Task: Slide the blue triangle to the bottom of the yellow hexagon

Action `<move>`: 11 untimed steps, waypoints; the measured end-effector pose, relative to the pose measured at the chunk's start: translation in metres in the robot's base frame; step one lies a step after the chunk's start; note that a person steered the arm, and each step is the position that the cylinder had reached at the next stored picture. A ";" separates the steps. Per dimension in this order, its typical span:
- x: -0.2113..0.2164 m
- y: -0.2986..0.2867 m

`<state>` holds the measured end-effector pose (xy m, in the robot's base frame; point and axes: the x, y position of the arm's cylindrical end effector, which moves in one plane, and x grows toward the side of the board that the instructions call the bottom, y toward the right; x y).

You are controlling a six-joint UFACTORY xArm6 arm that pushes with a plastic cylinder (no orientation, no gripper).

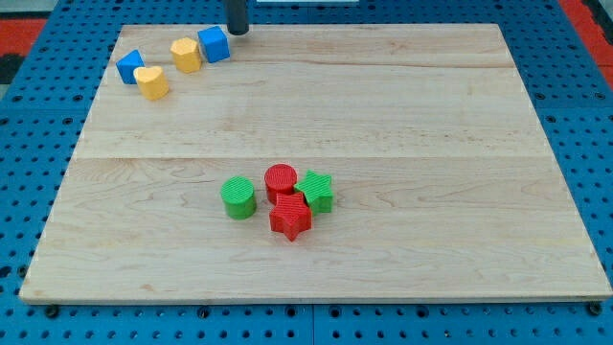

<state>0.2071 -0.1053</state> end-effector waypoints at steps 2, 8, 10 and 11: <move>0.032 -0.013; 0.067 -0.160; 0.113 -0.102; 0.135 -0.126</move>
